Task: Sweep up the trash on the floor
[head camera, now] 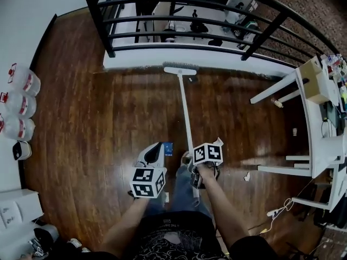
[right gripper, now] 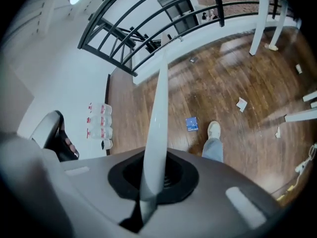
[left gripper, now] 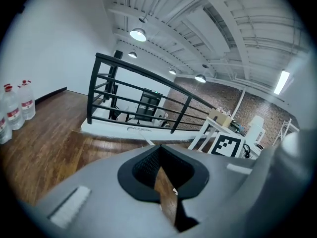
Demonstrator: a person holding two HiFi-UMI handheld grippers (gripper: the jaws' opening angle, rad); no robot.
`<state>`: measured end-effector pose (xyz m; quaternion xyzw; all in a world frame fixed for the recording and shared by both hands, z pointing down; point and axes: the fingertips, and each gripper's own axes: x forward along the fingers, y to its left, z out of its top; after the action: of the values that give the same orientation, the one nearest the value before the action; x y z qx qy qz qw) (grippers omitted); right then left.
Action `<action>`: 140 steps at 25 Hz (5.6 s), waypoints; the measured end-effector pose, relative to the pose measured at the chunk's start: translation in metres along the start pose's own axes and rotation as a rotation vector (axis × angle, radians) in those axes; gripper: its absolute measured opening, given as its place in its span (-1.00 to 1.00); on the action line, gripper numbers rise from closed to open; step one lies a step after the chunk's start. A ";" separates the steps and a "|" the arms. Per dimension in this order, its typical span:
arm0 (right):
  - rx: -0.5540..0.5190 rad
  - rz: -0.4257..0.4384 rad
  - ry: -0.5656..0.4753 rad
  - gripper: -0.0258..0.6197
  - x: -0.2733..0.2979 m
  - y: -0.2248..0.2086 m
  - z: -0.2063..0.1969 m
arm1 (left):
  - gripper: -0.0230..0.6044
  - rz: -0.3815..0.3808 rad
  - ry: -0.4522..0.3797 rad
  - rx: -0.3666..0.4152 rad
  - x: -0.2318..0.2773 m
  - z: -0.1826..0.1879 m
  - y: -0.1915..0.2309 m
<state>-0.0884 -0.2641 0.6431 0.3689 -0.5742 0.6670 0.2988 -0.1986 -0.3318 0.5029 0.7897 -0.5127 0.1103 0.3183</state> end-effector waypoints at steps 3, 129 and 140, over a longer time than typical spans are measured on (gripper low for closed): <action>0.048 0.005 -0.016 -0.92 -0.001 -0.025 0.044 | -0.91 -0.011 0.013 0.013 0.031 0.011 -0.007; 0.742 0.337 0.004 -0.92 -0.122 -0.396 -0.189 | -0.91 0.078 0.169 0.091 -0.028 -0.235 -0.304; 0.746 0.406 0.120 -0.92 -0.066 -0.271 -0.257 | -0.91 0.125 0.102 0.014 -0.093 -0.236 -0.254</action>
<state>0.1325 0.0349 0.7187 0.2916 -0.3362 0.8946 0.0406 0.0189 -0.0482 0.5400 0.7517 -0.5435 0.1735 0.3308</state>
